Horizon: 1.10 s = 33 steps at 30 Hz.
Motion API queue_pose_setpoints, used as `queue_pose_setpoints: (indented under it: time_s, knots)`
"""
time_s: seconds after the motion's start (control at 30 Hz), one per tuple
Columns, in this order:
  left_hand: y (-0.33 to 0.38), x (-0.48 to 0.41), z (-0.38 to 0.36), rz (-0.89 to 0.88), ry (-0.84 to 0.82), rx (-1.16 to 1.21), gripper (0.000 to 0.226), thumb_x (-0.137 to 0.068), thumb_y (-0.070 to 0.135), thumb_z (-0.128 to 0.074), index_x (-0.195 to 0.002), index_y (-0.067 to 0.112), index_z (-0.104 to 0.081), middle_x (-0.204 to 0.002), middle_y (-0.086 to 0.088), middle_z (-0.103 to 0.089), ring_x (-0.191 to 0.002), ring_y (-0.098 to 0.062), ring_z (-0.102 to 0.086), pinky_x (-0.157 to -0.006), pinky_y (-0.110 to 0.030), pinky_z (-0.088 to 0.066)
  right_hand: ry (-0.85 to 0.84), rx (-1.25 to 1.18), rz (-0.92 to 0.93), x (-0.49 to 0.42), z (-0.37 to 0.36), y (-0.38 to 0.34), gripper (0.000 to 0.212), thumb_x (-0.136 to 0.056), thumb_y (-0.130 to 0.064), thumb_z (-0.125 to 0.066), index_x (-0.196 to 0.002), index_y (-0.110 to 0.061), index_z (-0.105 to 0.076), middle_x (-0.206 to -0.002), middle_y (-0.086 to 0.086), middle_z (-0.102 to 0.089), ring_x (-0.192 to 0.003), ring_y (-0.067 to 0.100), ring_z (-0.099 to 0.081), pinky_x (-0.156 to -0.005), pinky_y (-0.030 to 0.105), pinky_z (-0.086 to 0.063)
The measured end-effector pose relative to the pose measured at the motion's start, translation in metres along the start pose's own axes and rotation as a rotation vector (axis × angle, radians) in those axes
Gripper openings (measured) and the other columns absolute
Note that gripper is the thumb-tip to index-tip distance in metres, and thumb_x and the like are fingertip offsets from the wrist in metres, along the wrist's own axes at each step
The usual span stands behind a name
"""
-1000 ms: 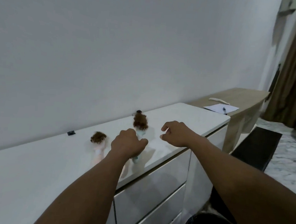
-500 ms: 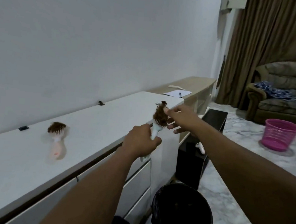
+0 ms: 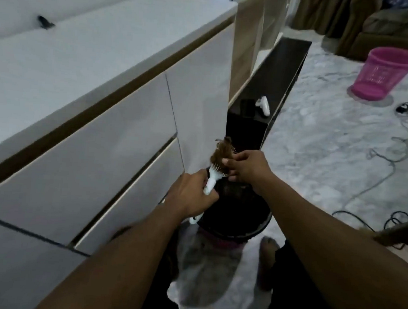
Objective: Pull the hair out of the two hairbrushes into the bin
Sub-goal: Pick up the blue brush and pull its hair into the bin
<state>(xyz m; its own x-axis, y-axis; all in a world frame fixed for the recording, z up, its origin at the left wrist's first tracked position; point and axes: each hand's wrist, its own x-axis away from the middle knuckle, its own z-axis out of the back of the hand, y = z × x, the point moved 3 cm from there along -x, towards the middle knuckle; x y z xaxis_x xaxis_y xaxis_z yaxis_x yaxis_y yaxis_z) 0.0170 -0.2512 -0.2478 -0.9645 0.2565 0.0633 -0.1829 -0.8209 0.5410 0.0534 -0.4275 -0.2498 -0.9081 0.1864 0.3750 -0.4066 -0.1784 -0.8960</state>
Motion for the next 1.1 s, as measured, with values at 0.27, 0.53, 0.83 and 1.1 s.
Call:
queue_pose_setpoints:
  time_s: [0.27, 0.53, 0.83, 1.1]
  knots:
    - [-0.064, -0.036, -0.11, 0.172, -0.241, 0.123, 0.028, -0.073, 0.039, -0.07, -0.076, 0.017, -0.052, -0.062, 0.007, -0.054, -0.057, -0.009, -0.052, -0.056, -0.03, -0.043, 0.007, 0.176, -0.059, -0.059, -0.009, 0.128, 0.022, -0.095, -0.02, -0.07, -0.075, -0.015, -0.063, -0.079, 0.007, -0.069, -0.068, 0.021, -0.072, -0.072, 0.041, -0.066]
    - [-0.11, -0.056, -0.171, 0.325, -0.36, 0.271, 0.023, -0.089, 0.026, -0.064, -0.094, 0.007, -0.053, -0.078, -0.009, -0.066, -0.064, -0.014, -0.057, -0.052, -0.016, -0.037, -0.156, -0.114, -0.221, -0.094, -0.022, 0.175, 0.022, -0.104, -0.013, -0.054, -0.083, -0.008, -0.054, -0.08, 0.004, -0.063, -0.075, 0.014, -0.068, -0.081, 0.041, -0.063]
    - [-0.111, -0.088, -0.186, 0.277, -0.415, 0.316, 0.022, -0.087, 0.031, -0.059, -0.089, 0.017, -0.042, -0.075, -0.003, -0.056, -0.062, -0.018, -0.052, -0.06, -0.039, -0.045, 0.012, -0.169, -0.334, -0.13, -0.031, 0.166, 0.056, -0.086, -0.051, -0.072, -0.123, -0.013, -0.056, -0.116, 0.006, -0.068, -0.101, 0.021, -0.073, -0.071, 0.041, -0.066]
    - [-0.104, -0.101, -0.194, 0.279, -0.396, 0.351, 0.014, -0.091, 0.031, -0.054, -0.092, 0.02, -0.045, -0.08, -0.005, -0.063, -0.07, -0.023, -0.063, -0.064, -0.042, -0.05, 0.242, 0.144, -0.162, -0.146, -0.041, 0.167, 0.018, -0.087, -0.029, -0.079, -0.093, -0.012, -0.075, -0.091, 0.003, -0.076, -0.089, 0.017, -0.074, -0.085, 0.035, -0.061]
